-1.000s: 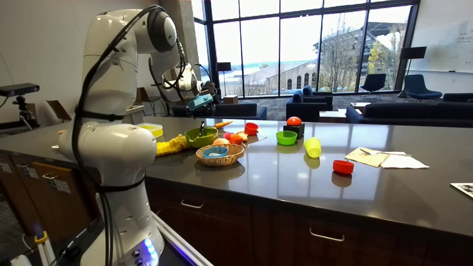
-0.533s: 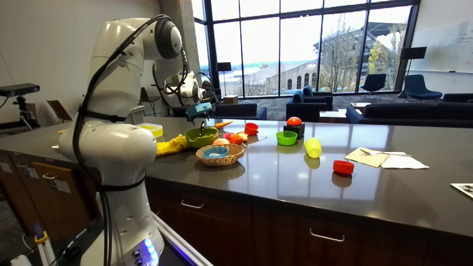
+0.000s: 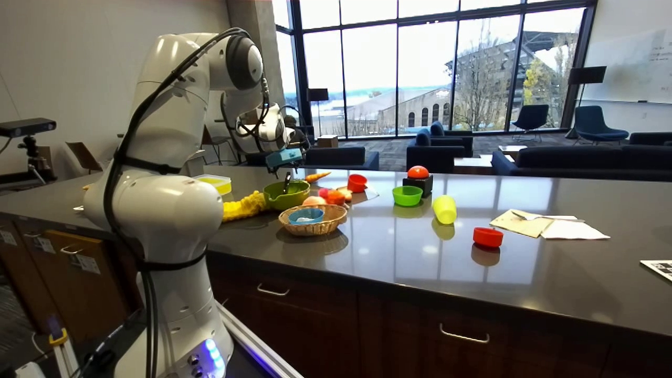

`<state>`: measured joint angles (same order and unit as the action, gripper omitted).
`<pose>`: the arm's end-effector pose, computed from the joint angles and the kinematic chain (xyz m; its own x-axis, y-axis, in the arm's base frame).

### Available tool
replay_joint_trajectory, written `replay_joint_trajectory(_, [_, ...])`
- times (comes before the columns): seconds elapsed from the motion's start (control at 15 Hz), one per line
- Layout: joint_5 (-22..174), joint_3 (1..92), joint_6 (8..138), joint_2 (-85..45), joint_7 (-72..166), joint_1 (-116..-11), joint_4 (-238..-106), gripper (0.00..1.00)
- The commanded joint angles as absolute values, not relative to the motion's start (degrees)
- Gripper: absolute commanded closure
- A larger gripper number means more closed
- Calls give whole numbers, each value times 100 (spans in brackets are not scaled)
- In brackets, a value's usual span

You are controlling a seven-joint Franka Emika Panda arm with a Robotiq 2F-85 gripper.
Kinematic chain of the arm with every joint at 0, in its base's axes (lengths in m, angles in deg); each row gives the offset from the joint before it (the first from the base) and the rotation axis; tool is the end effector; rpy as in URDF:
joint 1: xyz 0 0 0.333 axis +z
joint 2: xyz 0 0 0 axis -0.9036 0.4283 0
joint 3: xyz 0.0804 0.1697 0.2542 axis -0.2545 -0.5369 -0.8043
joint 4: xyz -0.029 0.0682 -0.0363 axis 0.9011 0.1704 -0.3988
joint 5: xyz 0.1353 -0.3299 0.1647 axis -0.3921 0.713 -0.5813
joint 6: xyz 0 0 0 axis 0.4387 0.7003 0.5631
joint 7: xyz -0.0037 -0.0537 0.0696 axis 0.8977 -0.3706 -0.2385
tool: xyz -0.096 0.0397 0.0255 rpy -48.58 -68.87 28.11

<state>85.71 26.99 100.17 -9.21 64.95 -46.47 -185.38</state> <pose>0.5741 0.3680 0.3311 0.4848 0.7380 0.4694 0.7775 -0.6094 0.1552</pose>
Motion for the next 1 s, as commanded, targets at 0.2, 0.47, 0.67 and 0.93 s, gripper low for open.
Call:
replay_joint_trajectory(0.2, [8480, 2684, 9929, -851, 6402, -4642, -18396, 63])
replay_joint_trajectory(0.47, [8468, 2678, 9947, -872, 6384, -4654, -18438, 94])
replay_joint_trajectory(0.67, [8462, 2659, 9976, -903, 6395, -4664, -18484, 95])
replay_joint_trajectory(0.93, [8421, 2508, 10050, -978, 6506, -4694, -18588, 95])
